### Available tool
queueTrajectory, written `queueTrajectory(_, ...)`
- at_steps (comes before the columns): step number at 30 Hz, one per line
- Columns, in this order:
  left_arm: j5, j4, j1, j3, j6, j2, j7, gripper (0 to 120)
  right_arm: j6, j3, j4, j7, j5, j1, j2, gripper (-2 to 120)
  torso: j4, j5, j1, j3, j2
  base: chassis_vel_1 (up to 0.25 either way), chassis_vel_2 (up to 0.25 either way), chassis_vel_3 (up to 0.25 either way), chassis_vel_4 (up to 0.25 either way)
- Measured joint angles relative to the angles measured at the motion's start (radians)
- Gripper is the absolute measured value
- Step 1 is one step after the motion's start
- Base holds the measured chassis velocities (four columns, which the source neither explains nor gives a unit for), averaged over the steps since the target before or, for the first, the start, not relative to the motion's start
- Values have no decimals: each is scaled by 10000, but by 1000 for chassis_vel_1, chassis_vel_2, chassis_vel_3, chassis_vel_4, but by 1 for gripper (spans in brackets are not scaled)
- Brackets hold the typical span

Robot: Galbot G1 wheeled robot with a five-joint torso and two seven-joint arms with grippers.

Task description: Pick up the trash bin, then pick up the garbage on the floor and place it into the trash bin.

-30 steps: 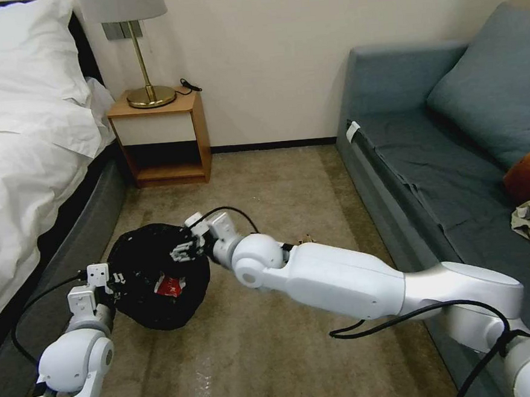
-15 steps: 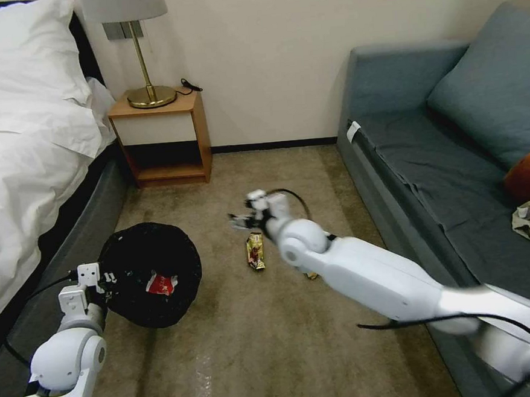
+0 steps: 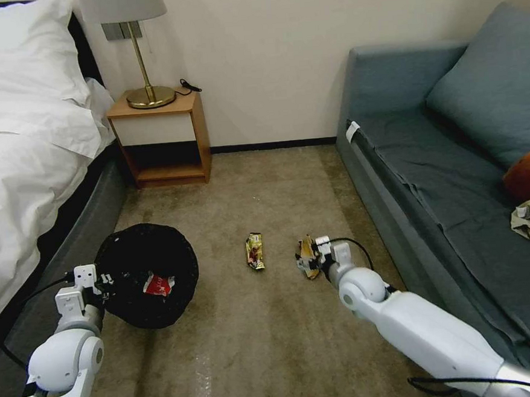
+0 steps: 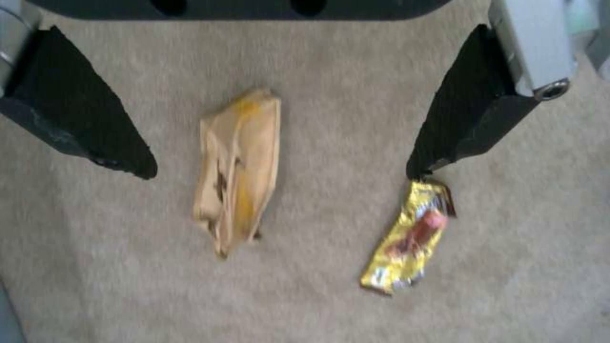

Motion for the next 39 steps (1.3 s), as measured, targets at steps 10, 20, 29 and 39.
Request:
queueTrajectory(10,5,-8,60,18,-13,102,-5,1,124,554,-244,-414,-664,-910,296,100,0,-3,0,0,0,0,0,0,0)
queueTrajectory(20,-27,-72,100,10,-47,122,-4,1,183,622,-242,-404,-792,-1157,416,100,1,-2,0,1,0,0,0,0,0)
queueTrajectory(29,-31,-186,237,-30,-89,86,-3,1,224,738,-195,-395,-920,-1341,417,100,0,-2,0,1,0,-82,83,79,-74)
queueTrajectory(39,72,-260,294,11,-91,-44,0,1,261,834,-140,-422,-1025,-1521,313,100,0,-2,0,1,0,-88,102,95,-98)
